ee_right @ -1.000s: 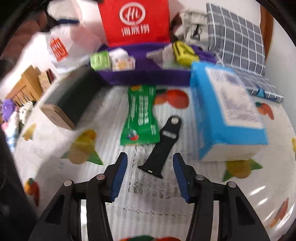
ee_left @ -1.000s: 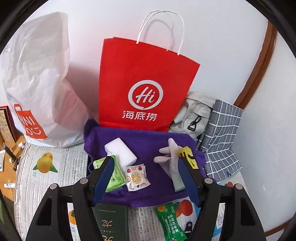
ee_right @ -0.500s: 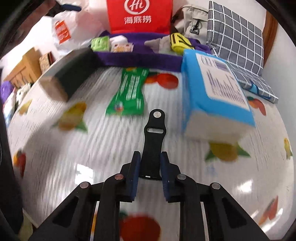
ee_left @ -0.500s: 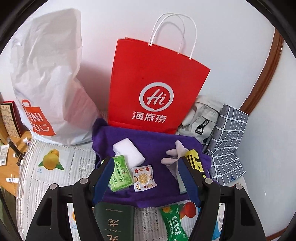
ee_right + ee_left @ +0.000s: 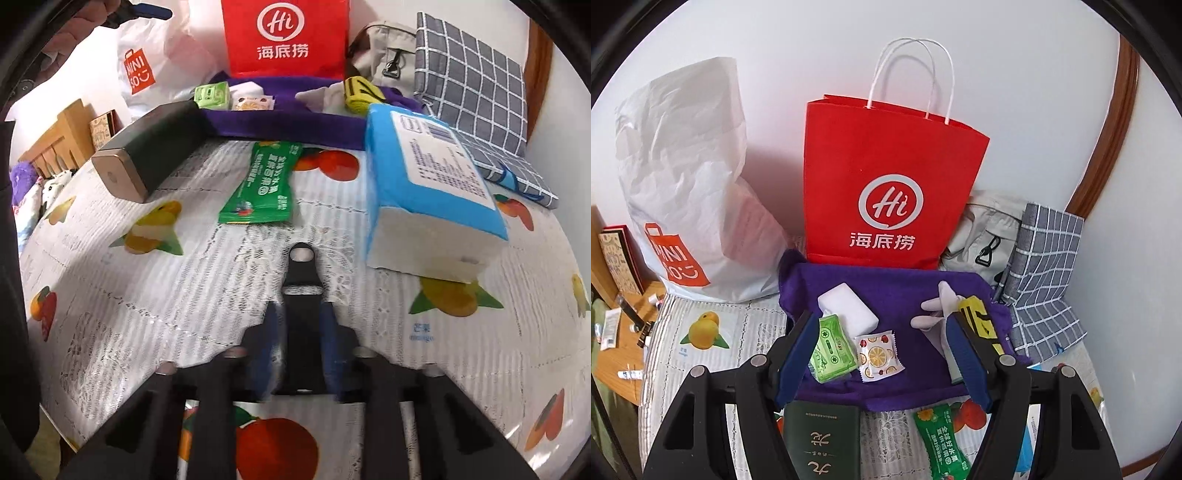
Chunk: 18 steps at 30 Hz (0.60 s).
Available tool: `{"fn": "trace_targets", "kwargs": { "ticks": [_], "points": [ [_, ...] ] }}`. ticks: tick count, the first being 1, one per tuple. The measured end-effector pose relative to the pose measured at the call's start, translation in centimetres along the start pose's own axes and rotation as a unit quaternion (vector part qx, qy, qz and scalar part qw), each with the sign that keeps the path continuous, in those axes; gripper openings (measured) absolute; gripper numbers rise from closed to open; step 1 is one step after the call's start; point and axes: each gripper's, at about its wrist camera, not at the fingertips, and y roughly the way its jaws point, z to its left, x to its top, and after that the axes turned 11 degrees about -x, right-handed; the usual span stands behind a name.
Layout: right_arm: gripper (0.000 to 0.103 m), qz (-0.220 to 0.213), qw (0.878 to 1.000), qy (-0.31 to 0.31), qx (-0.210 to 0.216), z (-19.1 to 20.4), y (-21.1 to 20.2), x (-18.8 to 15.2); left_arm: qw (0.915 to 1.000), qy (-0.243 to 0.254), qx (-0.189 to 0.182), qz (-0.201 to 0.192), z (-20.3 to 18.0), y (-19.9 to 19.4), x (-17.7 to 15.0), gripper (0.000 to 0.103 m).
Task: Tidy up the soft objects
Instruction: 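Lift the watch strap with the right tool while left grasps the green snack packet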
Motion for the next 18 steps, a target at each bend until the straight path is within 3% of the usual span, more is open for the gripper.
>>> {"fn": "trace_targets", "kwargs": {
  "ticks": [6,9,18],
  "points": [
    [0.02,0.001,1.0,0.006,0.017,-0.6,-0.2,0.1,0.9997,0.018,0.005,0.016,-1.7,0.6,-0.6,0.069],
    [0.02,-0.006,0.999,-0.023,0.03,-0.6,-1.1,-0.2,0.9996,0.004,0.002,0.026,-2.3,0.9,-1.6,0.069],
    [0.02,-0.029,0.999,0.003,0.031,-4.5,-3.7,-1.9,0.9895,0.02,0.027,0.14,-4.7,5.7,-10.1,0.069]
  ]
}}
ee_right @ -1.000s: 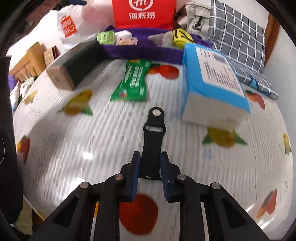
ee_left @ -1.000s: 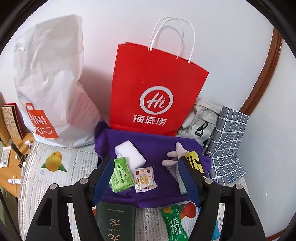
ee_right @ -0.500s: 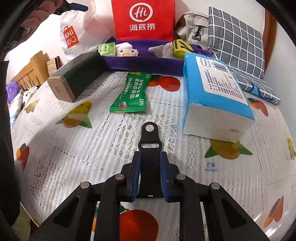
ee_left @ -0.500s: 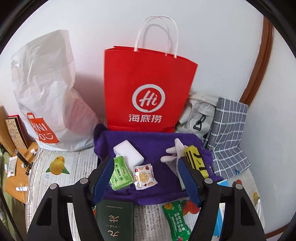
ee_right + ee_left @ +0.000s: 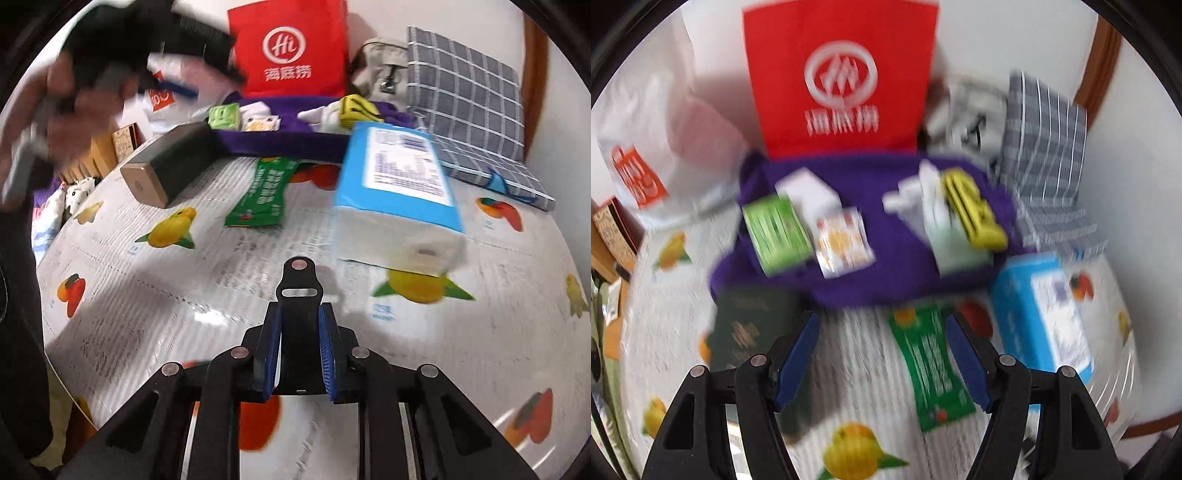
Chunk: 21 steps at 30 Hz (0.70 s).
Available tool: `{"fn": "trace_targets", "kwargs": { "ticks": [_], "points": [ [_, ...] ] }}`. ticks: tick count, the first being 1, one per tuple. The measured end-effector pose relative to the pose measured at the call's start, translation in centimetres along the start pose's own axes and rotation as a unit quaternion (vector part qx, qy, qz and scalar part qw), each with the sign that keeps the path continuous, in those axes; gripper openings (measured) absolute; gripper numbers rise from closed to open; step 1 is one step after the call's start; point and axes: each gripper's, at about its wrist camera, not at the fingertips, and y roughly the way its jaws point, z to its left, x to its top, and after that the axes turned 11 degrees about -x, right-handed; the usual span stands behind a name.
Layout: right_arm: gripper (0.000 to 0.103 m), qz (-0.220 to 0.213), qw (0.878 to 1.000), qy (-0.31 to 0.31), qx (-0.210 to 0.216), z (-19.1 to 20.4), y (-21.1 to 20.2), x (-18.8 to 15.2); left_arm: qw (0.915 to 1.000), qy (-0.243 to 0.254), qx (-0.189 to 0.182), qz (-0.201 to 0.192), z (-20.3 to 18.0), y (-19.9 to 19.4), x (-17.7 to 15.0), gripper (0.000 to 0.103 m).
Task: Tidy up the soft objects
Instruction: 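Lift the watch strap with the right tool while left grasps the green snack packet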
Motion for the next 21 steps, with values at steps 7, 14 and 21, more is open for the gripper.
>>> {"fn": "trace_targets", "kwargs": {
  "ticks": [7,14,21],
  "points": [
    [0.02,-0.004,0.999,0.02,-0.027,-3.3,-0.7,-1.0,0.9986,-0.001,-0.004,0.054,-1.9,4.0,-3.7,0.069],
    [0.02,0.0,0.999,0.022,-0.033,-4.4,-0.1,-1.8,0.9975,-0.019,0.0,0.067,-2.3,7.2,-4.1,0.069],
    [0.02,0.011,0.999,0.028,-0.031,-4.8,0.9,-1.9,0.9985,0.015,0.043,0.031,-3.8,8.4,-4.2,0.055]
  ]
}}
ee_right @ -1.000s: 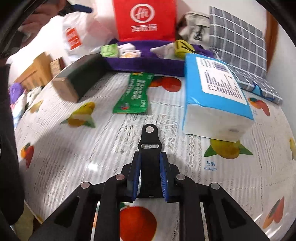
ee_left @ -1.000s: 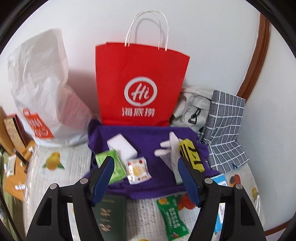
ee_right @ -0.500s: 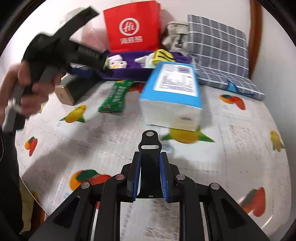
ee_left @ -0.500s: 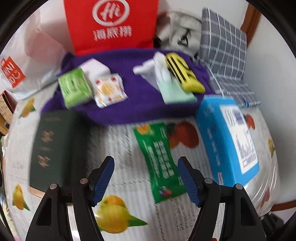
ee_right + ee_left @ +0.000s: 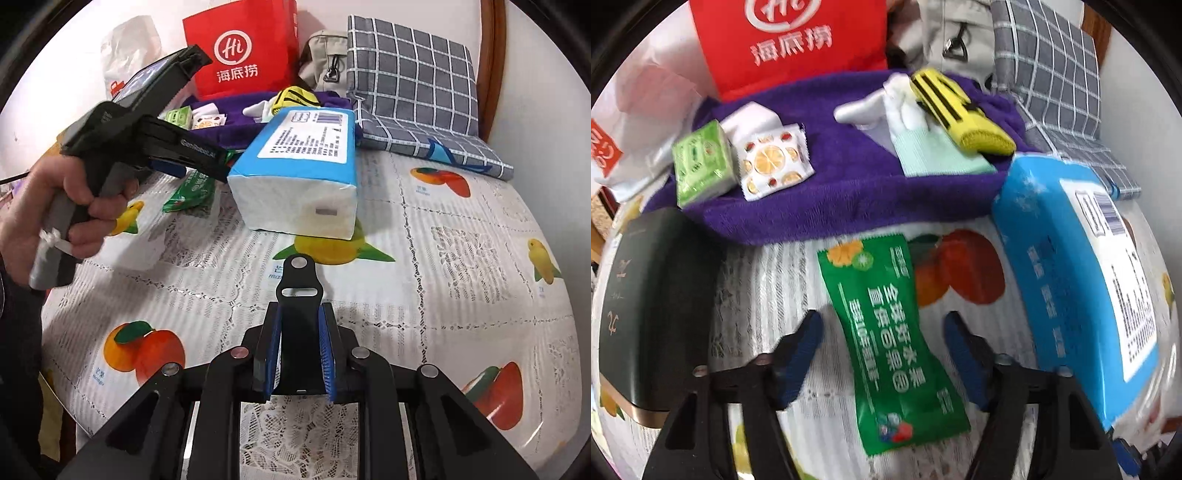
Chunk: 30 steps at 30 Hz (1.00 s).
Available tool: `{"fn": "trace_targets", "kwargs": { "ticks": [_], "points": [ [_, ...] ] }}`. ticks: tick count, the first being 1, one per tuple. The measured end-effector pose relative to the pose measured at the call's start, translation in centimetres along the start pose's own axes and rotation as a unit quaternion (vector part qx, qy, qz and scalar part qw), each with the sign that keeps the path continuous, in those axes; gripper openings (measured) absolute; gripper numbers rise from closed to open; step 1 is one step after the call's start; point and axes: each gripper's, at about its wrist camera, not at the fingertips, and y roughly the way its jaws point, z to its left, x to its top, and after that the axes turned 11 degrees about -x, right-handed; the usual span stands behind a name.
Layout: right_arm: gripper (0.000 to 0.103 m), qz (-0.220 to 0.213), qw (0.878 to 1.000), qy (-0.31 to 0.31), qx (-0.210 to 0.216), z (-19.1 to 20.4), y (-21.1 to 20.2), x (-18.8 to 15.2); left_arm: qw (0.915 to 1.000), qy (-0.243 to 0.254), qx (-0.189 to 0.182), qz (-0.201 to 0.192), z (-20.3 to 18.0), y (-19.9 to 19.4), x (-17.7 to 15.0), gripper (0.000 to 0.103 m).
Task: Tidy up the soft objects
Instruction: 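Lift the watch strap with the right tool while left grasps the green snack packet, then carry the strap with the right tool while left carries the snack packet to the towel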
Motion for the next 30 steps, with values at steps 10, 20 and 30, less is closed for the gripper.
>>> {"fn": "trace_targets", "kwargs": {
  "ticks": [10,20,30],
  "points": [
    [0.02,0.001,1.0,0.011,0.003,0.3,-0.4,0.1,0.9995,0.01,-0.029,0.007,0.7,-2.8,-4.6,0.035],
    [0.02,-0.01,1.0,0.027,-0.012,0.5,-2.4,-0.2,0.9991,-0.03,-0.031,0.005,4.9,-7.9,-12.2,0.026],
    [0.02,0.001,0.999,0.041,-0.016,0.5,-3.0,-1.0,0.9956,-0.09,-0.025,-0.008,9.9,-11.2,-16.3,0.02]
  ]
}}
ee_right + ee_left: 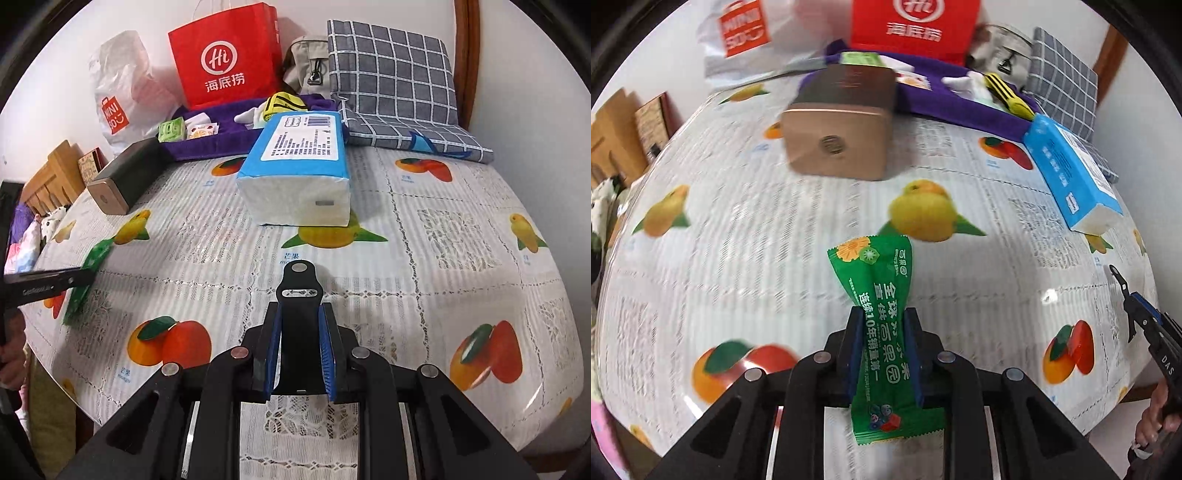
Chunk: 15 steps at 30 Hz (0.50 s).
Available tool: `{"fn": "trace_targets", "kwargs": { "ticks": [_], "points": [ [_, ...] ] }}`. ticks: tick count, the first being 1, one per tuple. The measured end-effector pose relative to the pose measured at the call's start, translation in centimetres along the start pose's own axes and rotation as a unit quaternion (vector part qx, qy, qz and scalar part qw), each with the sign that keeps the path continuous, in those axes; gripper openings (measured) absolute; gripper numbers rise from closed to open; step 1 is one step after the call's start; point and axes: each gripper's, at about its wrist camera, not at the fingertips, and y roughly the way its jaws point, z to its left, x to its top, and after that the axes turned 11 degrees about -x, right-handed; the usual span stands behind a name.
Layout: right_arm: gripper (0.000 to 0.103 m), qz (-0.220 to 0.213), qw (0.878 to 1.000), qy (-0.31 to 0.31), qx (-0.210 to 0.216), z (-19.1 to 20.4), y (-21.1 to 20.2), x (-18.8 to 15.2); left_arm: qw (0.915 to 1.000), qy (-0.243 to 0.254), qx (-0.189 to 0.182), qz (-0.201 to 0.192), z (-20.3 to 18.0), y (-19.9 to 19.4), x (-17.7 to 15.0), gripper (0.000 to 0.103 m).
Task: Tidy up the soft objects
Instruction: 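Carry the strap with the right tool while left carries the snack packet to the towel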
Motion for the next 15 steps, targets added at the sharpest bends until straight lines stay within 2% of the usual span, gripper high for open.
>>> {"fn": "trace_targets", "kwargs": {
  "ticks": [6,15],
  "points": [
    [0.02,-0.015,1.0,-0.002,-0.004,0.3,-1.6,0.7,0.9994,-0.028,-0.013,-0.018,1.8,-1.7,0.0,0.02],
    [0.02,-0.031,0.999,-0.003,-0.007,0.3,-3.5,2.3,0.9985,-0.02,-0.013,-0.05,1.4,-4.7,1.8,0.02]
  ]
}}
